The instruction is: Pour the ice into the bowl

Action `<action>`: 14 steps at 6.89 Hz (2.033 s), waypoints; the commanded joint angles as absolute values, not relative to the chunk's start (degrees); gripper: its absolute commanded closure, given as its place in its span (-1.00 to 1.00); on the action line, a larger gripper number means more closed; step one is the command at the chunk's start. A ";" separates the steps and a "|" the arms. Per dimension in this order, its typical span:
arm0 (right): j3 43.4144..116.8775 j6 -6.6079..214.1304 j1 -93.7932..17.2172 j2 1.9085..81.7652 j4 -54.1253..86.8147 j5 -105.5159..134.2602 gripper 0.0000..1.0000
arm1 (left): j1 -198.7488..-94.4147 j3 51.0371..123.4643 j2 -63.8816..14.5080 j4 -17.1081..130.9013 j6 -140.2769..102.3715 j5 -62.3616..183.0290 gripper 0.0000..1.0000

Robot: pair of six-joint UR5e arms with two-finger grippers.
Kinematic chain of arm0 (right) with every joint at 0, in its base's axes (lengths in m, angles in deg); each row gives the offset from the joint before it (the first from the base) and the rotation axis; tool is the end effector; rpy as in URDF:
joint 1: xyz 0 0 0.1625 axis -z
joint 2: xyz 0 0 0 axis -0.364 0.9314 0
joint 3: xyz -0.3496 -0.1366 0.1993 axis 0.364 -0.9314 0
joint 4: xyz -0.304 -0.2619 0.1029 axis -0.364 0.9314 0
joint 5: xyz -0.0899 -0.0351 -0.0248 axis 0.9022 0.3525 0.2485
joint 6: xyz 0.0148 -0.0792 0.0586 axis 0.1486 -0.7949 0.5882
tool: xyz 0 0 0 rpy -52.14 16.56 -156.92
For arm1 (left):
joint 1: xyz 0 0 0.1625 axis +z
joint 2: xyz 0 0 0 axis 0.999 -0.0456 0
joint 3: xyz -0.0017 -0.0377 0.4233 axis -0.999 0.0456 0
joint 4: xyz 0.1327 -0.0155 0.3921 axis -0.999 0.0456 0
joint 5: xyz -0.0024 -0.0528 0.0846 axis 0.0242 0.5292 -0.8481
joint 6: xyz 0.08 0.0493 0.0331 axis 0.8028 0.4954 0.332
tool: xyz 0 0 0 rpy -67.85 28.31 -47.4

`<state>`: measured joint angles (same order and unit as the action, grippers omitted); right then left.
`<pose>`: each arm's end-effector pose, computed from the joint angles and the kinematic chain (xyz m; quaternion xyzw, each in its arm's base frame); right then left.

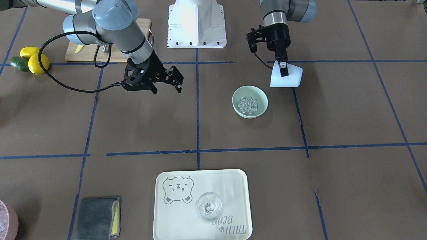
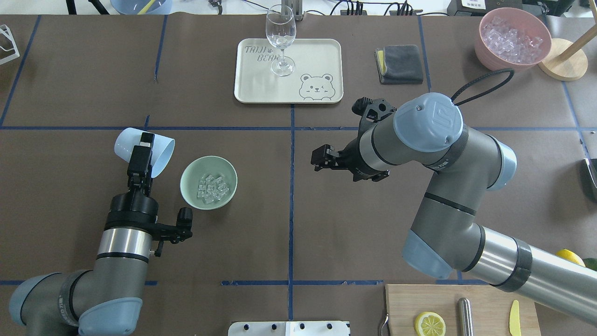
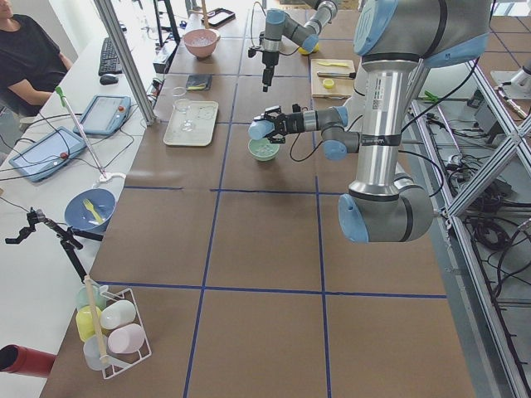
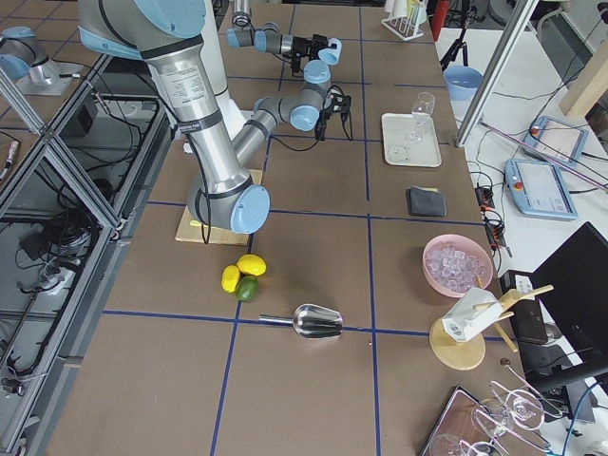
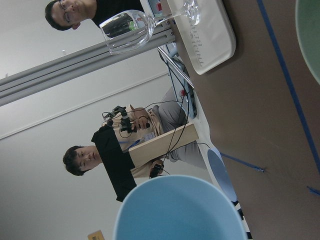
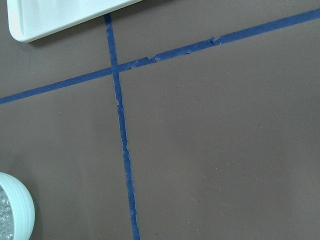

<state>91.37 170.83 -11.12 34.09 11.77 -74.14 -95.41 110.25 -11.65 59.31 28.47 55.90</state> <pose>-0.4716 -0.4146 0.2354 0.0107 -0.5163 0.1009 0.8504 0.4262 -0.2909 0.3148 0.5766 -0.3038 0.4303 0.6246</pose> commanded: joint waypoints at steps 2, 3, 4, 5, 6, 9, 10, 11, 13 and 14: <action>91.48 171.19 -10.91 33.99 11.84 -73.96 -1.00 | -95.91 117.03 -11.07 59.36 28.12 64.53 1.00; 91.39 171.20 -10.91 33.99 11.84 -73.88 -1.00 | -96.52 117.13 -10.29 59.44 27.86 68.47 1.00; 91.39 171.20 -10.91 33.99 11.84 -73.88 -1.00 | -96.96 117.30 -9.93 59.62 25.07 68.86 1.00; 91.39 171.20 -10.83 33.82 11.84 -73.79 -1.00 | -96.97 117.31 -8.88 59.62 14.78 68.95 1.00; 91.39 171.28 -10.82 33.73 11.84 -73.79 -1.00 | -96.97 118.52 -6.26 59.62 2.93 70.43 1.00; 91.39 171.28 -10.82 33.73 11.84 -73.79 -1.00 | -97.05 118.19 9.52 70.18 -27.62 72.98 1.00; 91.39 171.28 -10.82 33.73 11.93 -73.79 -1.00 | -97.05 116.62 13.50 78.17 -29.17 74.64 1.00; 91.30 171.37 -10.74 33.73 11.93 -73.79 -1.00 | -97.14 111.47 15.54 88.69 -30.05 74.75 1.00; 91.21 171.37 -10.65 33.73 11.93 -73.70 -1.00 | -98.45 100.57 20.11 114.52 -33.64 79.74 1.00; 91.21 171.37 -10.65 33.73 11.93 -73.70 -1.00 | -99.77 99.21 20.65 118.12 -34.54 81.15 1.00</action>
